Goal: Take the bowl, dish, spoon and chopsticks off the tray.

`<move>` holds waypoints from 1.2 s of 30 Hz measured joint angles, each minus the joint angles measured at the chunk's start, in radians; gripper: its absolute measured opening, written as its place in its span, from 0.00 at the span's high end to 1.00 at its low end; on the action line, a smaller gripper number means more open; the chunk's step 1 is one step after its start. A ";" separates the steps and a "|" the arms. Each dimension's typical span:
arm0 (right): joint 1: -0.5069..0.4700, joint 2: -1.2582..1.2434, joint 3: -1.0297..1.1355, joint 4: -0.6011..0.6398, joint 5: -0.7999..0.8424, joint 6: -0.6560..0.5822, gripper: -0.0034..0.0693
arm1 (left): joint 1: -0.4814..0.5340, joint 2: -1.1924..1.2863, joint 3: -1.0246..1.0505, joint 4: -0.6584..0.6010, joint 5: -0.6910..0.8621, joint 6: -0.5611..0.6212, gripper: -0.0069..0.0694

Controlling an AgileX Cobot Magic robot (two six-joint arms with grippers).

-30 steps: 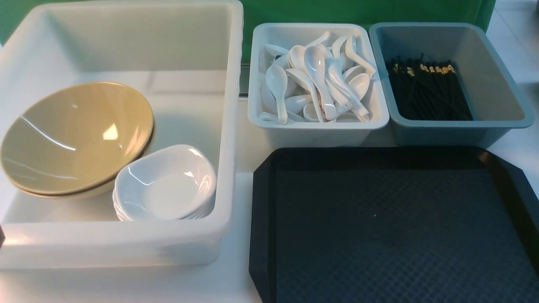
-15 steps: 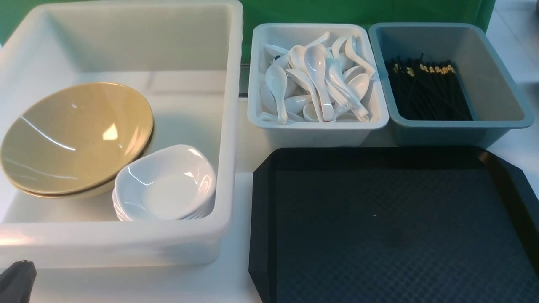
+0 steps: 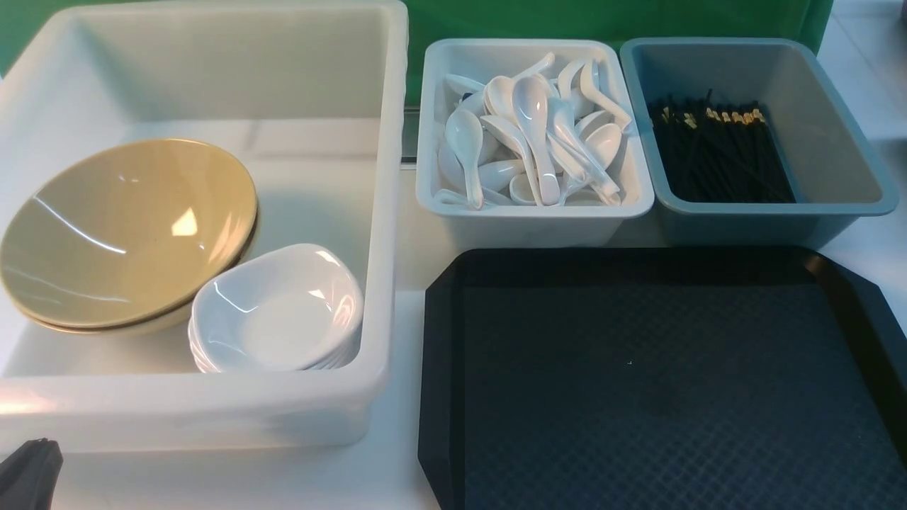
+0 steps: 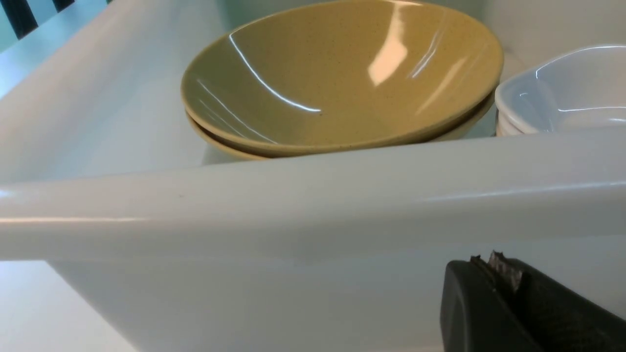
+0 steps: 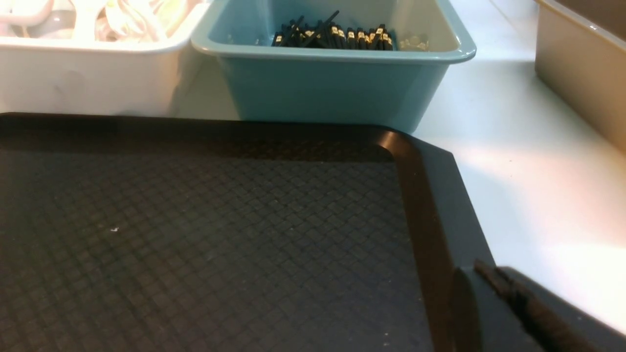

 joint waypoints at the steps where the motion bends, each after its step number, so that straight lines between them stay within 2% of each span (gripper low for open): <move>1: 0.000 0.000 0.000 0.000 0.000 0.000 0.89 | 0.000 0.000 0.000 0.000 0.000 0.000 0.92; 36: 0.000 0.000 0.000 0.000 0.000 -0.006 0.86 | 0.000 0.000 0.000 0.000 0.000 0.000 0.92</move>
